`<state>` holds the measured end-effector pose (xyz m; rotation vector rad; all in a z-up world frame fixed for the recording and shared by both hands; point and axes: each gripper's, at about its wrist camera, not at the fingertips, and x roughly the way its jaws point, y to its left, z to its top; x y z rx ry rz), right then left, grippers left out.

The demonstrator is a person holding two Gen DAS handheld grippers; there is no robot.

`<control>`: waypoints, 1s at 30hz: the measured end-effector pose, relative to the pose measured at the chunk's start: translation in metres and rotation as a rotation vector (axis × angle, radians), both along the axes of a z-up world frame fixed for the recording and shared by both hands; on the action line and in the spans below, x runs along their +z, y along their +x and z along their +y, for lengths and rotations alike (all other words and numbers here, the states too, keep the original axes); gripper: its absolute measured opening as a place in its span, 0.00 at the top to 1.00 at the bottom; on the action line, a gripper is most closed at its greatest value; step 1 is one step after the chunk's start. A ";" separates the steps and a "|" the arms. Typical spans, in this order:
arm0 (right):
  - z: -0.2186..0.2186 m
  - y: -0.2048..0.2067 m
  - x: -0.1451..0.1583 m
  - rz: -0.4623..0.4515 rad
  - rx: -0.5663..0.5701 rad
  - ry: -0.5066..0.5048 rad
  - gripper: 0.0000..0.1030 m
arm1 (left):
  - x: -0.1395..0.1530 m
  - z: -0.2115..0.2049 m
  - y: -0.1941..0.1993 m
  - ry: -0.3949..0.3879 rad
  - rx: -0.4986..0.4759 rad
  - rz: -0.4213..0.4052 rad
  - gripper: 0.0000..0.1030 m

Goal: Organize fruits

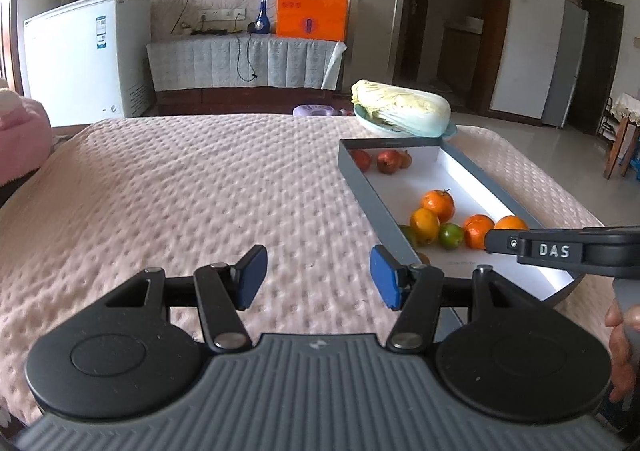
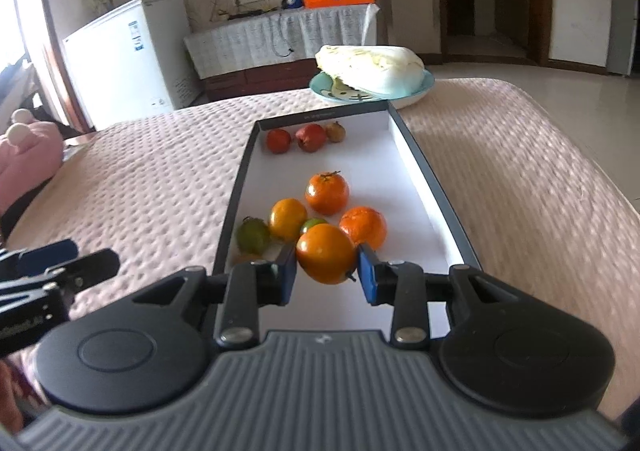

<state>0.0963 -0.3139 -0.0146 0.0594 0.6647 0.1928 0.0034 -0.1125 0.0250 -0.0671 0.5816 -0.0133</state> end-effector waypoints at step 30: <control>-0.036 -0.105 0.029 -0.136 0.064 0.061 0.41 | 0.032 -0.021 -0.007 0.154 0.131 -0.061 0.02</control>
